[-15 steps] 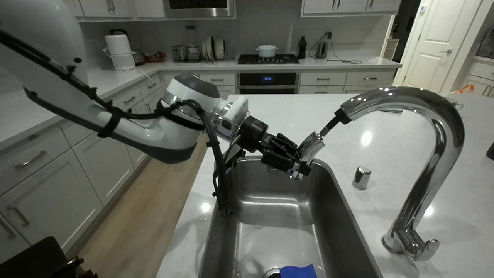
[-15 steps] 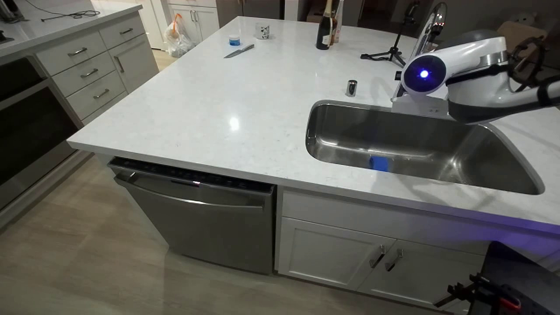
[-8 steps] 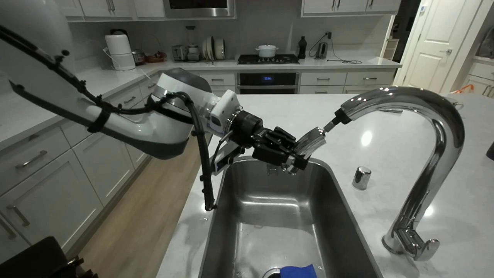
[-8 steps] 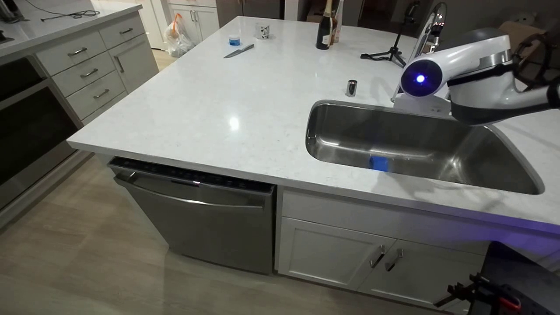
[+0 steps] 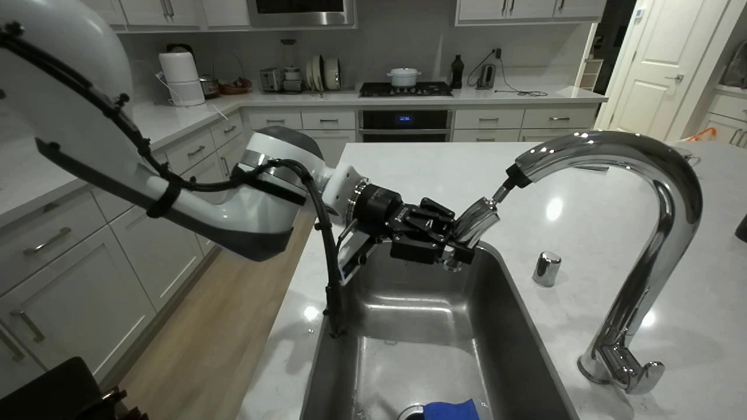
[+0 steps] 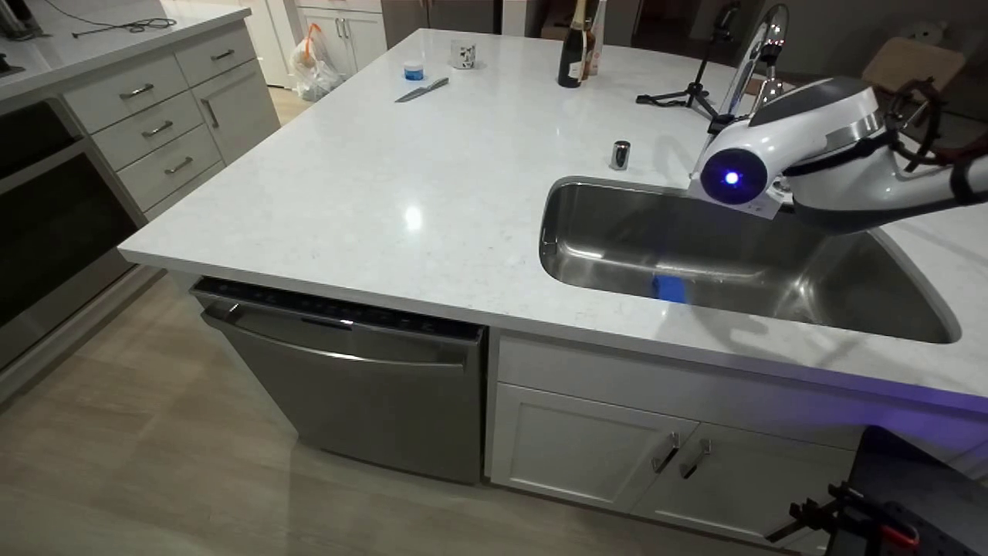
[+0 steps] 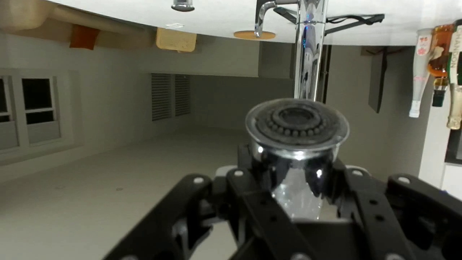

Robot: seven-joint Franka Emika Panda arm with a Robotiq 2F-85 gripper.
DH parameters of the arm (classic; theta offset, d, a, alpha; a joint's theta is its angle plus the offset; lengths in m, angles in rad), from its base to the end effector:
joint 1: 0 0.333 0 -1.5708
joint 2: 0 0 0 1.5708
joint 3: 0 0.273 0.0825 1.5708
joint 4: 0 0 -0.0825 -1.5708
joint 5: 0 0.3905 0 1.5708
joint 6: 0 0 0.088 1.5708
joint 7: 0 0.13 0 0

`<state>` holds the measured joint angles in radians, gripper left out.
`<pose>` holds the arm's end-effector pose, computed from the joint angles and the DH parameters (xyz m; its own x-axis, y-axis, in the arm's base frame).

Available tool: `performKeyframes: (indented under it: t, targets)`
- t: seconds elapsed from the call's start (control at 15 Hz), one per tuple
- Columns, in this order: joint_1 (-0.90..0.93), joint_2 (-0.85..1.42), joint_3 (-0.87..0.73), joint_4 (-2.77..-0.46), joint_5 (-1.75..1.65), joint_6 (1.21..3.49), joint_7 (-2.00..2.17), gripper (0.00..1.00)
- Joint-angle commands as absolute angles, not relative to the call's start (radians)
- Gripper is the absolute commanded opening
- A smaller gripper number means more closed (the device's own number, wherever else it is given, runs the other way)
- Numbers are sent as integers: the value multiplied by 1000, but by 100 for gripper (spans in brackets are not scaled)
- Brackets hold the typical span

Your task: Push the spout back in the faucet

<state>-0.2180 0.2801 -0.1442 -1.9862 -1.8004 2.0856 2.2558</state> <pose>0.5622 -0.2830 0.3122 0.0660 -0.1183 0.9908 -0.9822 -0.1825 0.0436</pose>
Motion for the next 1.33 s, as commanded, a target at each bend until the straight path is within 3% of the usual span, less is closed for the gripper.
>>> performKeyframes:
  t: [0.0,1.27]
  targets:
    - [-219,327,-156,-1971,-1907,2045,2415,22]
    - [-236,447,-146,-1824,-2066,1992,2491,22]
